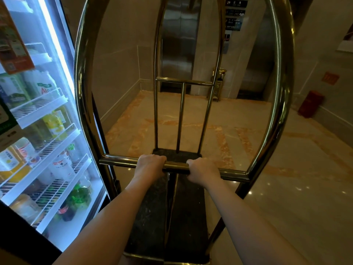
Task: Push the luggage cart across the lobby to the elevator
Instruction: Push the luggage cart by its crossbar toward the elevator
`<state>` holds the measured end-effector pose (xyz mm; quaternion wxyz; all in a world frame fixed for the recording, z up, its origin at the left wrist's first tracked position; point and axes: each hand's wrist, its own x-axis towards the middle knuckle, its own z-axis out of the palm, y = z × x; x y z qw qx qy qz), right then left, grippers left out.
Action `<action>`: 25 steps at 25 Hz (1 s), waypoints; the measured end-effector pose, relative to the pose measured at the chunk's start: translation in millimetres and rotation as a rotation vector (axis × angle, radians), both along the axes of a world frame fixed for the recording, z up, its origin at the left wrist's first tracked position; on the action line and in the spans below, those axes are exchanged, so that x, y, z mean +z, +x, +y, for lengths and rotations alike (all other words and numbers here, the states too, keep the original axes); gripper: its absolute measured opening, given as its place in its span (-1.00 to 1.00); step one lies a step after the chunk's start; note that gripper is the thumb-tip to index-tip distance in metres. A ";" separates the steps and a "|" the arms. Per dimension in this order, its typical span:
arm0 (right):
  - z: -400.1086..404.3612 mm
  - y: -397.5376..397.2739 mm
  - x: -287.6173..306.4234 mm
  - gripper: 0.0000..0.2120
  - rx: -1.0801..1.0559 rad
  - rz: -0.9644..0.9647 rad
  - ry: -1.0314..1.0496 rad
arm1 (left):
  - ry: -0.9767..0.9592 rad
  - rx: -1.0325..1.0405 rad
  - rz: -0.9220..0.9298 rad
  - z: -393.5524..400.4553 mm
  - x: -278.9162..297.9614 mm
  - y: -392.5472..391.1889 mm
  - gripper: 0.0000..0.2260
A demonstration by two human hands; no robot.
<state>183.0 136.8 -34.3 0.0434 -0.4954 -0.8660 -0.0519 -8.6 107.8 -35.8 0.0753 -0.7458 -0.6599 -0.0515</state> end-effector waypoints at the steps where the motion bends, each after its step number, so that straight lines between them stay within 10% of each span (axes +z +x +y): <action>1: 4.1 -1.6 -0.6 -0.92 -0.001 0.005 0.008 | -0.001 0.002 -0.002 4.1 0.4 -1.5 -0.89; 25: 176.4 9.7 7.2 -0.86 -0.055 -0.073 0.008 | -0.114 -0.187 -0.071 185.2 7.2 -1.7 -0.91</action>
